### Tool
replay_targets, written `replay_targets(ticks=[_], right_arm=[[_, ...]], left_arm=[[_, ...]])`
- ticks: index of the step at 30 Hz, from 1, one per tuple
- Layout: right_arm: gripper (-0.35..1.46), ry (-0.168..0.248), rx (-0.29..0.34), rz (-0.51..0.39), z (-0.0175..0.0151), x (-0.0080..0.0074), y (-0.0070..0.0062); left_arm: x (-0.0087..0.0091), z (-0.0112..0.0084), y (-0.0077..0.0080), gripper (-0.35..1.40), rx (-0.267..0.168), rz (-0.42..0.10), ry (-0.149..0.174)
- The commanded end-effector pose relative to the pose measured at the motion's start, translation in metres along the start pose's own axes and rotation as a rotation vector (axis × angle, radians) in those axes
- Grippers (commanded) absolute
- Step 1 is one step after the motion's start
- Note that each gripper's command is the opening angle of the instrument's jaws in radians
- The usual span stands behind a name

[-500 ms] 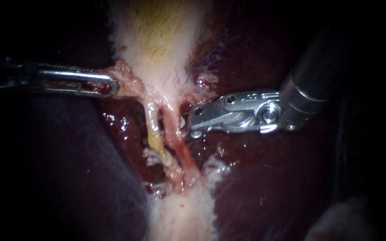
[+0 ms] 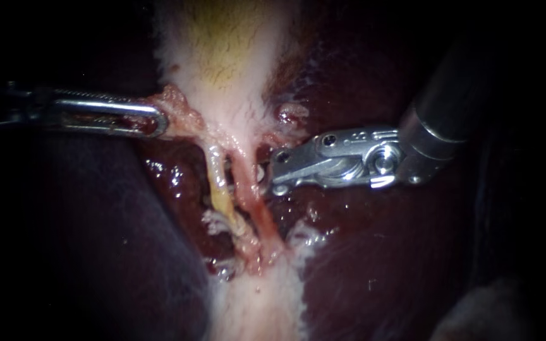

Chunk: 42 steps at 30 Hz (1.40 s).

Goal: Clipping third clip left tube

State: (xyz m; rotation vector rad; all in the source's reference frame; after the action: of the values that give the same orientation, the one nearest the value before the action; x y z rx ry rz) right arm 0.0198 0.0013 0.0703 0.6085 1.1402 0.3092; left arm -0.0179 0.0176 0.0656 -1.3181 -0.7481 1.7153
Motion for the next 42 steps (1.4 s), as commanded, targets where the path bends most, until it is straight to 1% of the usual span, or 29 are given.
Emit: replay_targets(ticks=[1,6,10,14,18,21,25,27,30,33,36,42], right_arm=[[0.41,0.0,0.001,0.001,-0.0004,-0.0001,0.0001],[0.46,0.0,0.014,0.002,-0.0028,-0.0005,0.0006],[0.46,0.001,0.016,0.004,-0.005,-0.0006,0.0005],[0.46,0.003,0.021,0.01,-0.0071,-0.0001,0.0003],[0.47,0.025,0.031,0.015,-0.0082,0.0007,-0.0003],[0.48,0.037,0.033,0.028,-0.0081,0.0013,-0.0012],[0.48,0.035,0.056,0.026,-0.0071,0.0021,-0.0025],[0.48,0.039,0.069,0.032,-0.0064,0.0026,-0.003],[0.48,0.047,0.08,0.032,-0.0051,0.0032,-0.0034],[0.48,0.049,0.085,0.036,-0.0039,0.0035,-0.0034],[0.48,0.048,0.088,0.035,-0.0031,0.0035,-0.0033],[0.47,0.046,0.084,0.042,-0.0021,0.0027,-0.0027]], left_arm=[[0.0,0.0,0.0,-0.35,0.0,0.0,0.0],[0.0,-0.0001,0.0,-0.35,-0.001,0.0,0.0],[0.0,-0.0001,0.0,-0.35,-0.001,0.0,0.0],[0.0,-0.0001,0.0,-0.35,-0.001,0.0,0.0],[0.0,-0.0001,0.0,-0.35,-0.001,0.0,0.0],[0.0,-0.0001,0.0,-0.35,-0.001,0.0,0.0],[0.0,-0.0001,0.0001,-0.35,-0.001,0.0,0.0],[0.0,-0.0001,0.0001,-0.35,-0.001,0.0,0.0],[0.0,-0.0001,0.0001,-0.35,-0.001,0.0,0.0],[0.0,-0.0001,0.0001,-0.35,-0.001,0.0,0.0],[0.0,-0.0001,0.0001,-0.35,-0.001,0.0,0.0],[0.0,-0.0001,0.0001,-0.35,-0.001,0.0,0.0]])
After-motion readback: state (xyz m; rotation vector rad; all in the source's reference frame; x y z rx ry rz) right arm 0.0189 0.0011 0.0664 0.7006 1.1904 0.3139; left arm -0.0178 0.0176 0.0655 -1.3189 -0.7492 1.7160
